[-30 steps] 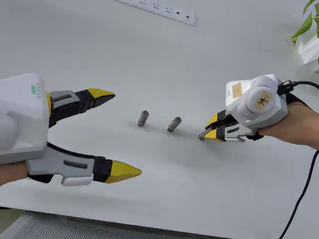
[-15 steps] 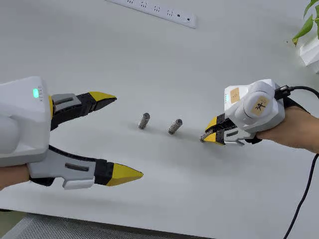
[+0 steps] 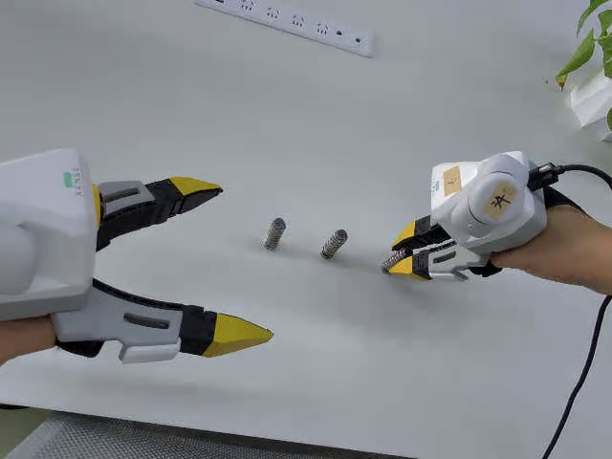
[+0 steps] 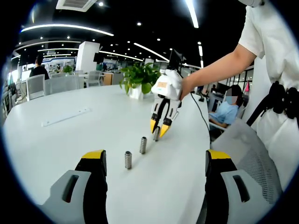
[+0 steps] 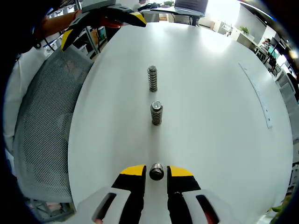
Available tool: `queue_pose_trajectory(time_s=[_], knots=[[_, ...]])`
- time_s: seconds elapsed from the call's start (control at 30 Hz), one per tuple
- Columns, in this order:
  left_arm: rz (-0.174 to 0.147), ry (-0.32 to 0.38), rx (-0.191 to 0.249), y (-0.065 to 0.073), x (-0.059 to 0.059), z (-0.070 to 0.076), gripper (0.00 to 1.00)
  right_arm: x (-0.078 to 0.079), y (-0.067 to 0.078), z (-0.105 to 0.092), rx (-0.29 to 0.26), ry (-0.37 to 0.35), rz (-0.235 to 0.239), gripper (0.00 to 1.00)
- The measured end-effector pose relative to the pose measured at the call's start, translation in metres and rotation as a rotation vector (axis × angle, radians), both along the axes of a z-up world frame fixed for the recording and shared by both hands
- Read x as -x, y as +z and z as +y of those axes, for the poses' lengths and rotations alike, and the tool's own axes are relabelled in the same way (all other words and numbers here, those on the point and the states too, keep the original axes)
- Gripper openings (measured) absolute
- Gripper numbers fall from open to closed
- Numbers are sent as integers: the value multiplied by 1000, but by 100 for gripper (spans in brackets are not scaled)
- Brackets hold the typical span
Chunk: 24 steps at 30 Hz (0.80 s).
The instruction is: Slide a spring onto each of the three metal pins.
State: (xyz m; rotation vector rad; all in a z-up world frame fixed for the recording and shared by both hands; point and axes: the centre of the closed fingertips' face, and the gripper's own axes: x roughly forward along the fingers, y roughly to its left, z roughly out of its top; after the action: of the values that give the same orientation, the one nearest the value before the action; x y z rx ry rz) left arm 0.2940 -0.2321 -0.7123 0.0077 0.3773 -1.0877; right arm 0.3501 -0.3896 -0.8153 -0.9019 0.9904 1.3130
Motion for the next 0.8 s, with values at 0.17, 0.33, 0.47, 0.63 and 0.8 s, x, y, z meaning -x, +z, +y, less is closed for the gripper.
queue_pose_trajectory(time_s=[0.17, 0.33, 0.47, 0.63, 0.8], knots=[[-1, -8, -10, -1, 2, 0, 87, 0, 6, -4, -16, -25, -3, 21], [-9, -16, -22, -2, 3, 0, 88, 2, 16, -4, -76, -92, -6, 26], [-14, -17, -40, -5, 3, 1, 90, 6, 21, -10, -124, -151, -17, 31], [-13, -16, -56, -9, 3, 3, 93, 15, 34, -13, -206, -251, -33, 37], [-11, -16, -70, -13, 3, 4, 97, 29, 41, -24, -282, -339, -48, 48]])
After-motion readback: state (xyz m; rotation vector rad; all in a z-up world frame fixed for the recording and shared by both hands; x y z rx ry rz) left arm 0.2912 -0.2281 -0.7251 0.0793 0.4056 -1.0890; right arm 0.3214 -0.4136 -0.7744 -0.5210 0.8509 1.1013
